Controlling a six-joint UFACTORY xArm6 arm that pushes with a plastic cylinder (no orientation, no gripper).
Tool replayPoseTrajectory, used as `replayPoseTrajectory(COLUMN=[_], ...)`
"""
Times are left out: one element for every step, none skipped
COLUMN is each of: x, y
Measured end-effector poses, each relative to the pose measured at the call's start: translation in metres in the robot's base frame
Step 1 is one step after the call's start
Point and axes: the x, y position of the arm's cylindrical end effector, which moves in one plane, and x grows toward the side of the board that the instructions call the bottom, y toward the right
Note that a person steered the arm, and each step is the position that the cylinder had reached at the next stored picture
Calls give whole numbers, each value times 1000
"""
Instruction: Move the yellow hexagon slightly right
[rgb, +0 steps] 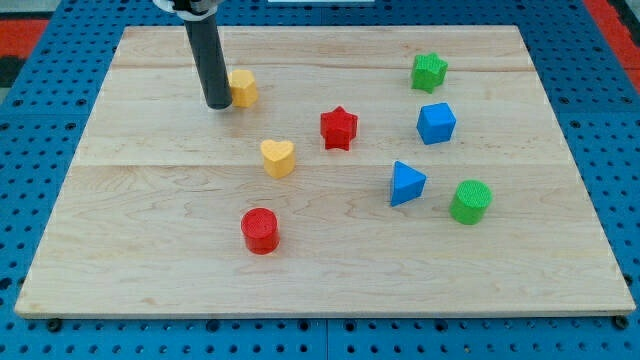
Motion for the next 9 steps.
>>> replayPoseTrajectory(x=[-27, -47, -45, -38, -29, -33, -33, -33, -33], y=[-42, -37, -37, -34, -19, 15, 32, 42, 51])
